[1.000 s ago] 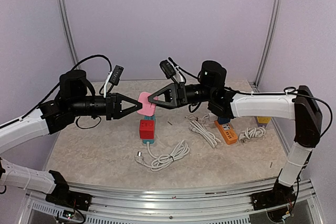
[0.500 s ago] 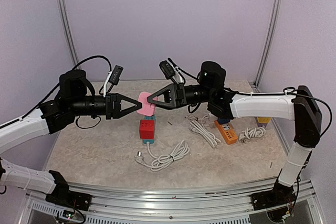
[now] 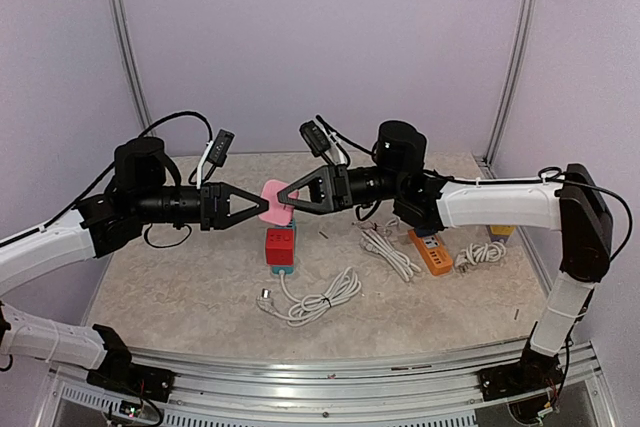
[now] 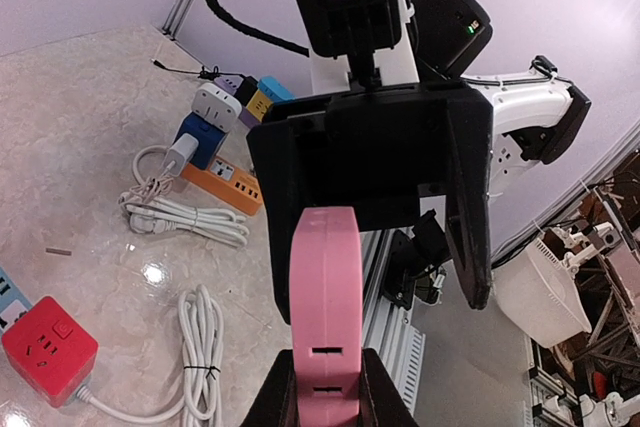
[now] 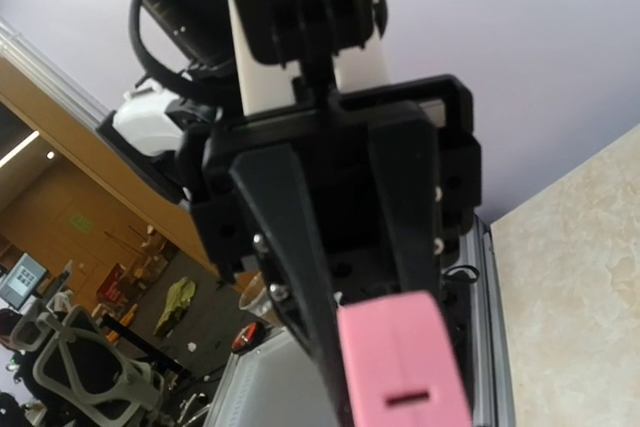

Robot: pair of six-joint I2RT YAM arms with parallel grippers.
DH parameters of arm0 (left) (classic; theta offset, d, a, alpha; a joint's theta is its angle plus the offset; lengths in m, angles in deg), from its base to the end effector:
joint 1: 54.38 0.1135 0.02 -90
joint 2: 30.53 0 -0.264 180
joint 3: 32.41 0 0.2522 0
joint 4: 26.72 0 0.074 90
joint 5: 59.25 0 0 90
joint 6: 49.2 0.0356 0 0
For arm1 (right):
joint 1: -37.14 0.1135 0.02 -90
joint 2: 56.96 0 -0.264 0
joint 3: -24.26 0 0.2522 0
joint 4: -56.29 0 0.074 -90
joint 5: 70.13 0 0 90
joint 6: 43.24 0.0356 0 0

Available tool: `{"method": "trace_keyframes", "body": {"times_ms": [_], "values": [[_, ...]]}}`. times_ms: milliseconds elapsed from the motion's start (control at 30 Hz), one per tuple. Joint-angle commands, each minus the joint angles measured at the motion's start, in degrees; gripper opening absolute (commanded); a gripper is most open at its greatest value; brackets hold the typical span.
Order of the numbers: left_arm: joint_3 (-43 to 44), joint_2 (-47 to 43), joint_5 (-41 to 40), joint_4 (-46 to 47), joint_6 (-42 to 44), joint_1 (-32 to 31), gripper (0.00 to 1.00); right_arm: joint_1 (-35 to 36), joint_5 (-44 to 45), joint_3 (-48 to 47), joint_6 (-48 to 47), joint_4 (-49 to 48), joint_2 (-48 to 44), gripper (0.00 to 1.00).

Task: Pull the plug off the socket

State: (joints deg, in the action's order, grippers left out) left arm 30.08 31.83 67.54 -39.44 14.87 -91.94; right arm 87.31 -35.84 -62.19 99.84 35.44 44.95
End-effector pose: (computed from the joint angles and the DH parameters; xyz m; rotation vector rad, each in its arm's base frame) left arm 0.1850 -0.1692 0.3256 0.6945 1.8344 -1.3351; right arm 0.2408 0.3346 0.3134 -0.9441 1.7253 2.0230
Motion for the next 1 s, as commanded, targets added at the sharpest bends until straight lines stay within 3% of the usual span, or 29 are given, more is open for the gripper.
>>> {"method": "trace_keyframes", "body": {"times_ms": [0,167,400,967], "values": [[-1.2,0.8,-4.8,1.3,-0.1,2.1,0.0,2.1,-4.6,-1.5,-3.1,4.2,-1.5,0.6],[-1.2,0.2,-4.1,1.5,0.0,1.9,0.0,-0.3,-0.9,-1.4,-8.1,11.6,-3.0,0.63],[-1.3,0.4,-4.1,1.5,0.0,1.5,0.0,-3.3,-0.9,0.7,-5.5,8.1,-4.4,0.64],[0.6,2.1,-4.3,2.2,-0.6,0.7,0.0,-2.1,-1.1,0.3,-4.2,7.0,-2.2,0.64]]}}
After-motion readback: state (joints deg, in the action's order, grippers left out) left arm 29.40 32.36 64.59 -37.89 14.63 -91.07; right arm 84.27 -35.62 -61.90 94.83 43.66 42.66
